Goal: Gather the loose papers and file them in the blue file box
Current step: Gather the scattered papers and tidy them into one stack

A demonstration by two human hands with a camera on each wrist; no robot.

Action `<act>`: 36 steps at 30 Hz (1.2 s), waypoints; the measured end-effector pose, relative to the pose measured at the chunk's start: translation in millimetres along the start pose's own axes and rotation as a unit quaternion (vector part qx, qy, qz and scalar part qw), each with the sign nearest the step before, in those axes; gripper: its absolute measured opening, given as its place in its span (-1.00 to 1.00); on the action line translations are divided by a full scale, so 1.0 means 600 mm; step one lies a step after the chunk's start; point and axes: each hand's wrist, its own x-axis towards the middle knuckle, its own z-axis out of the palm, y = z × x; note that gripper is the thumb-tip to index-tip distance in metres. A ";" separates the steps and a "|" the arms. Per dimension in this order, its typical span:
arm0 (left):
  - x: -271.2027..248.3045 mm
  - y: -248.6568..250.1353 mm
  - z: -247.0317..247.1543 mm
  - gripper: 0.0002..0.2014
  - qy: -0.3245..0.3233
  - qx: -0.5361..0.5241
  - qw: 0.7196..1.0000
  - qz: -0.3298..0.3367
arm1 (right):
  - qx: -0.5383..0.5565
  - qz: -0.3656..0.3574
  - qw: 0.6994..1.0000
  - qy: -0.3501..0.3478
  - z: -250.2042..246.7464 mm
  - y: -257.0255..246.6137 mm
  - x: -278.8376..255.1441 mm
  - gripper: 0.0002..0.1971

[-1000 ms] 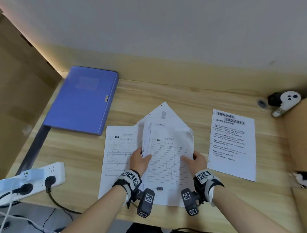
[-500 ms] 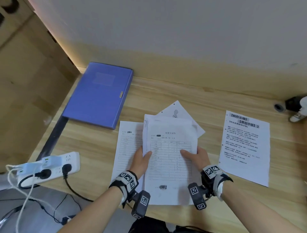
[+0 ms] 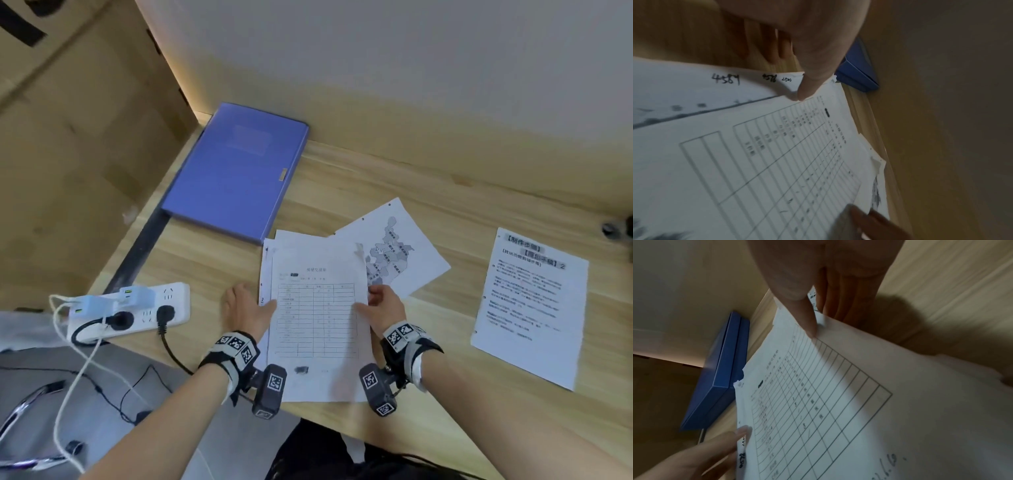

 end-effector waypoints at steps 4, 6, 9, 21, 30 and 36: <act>0.007 0.007 0.002 -0.85 -0.086 -0.118 0.989 -0.026 | -0.024 0.007 1.000 -0.002 -0.001 -0.011 -0.001 -0.51; 0.006 0.006 0.005 -0.92 -0.114 -0.134 0.984 -0.017 | -0.042 0.004 0.999 -0.015 -0.004 -0.014 -0.002 -0.52; -0.010 0.023 0.008 -0.81 -0.147 -0.171 0.974 0.025 | -0.061 -0.002 0.998 -0.028 -0.009 -0.016 -0.002 -0.53; 0.025 0.217 0.018 -0.73 -0.224 -0.135 0.939 0.222 | 0.213 0.003 0.977 0.009 -0.101 -0.001 -0.011 -0.70; 0.098 0.339 0.122 -0.81 -0.231 0.045 0.928 0.288 | 0.186 0.071 0.979 0.051 -0.144 0.037 0.037 -0.83; 0.123 0.345 0.162 -0.25 -0.198 0.228 0.925 0.228 | 0.105 0.106 0.986 0.075 -0.137 0.061 0.082 -0.73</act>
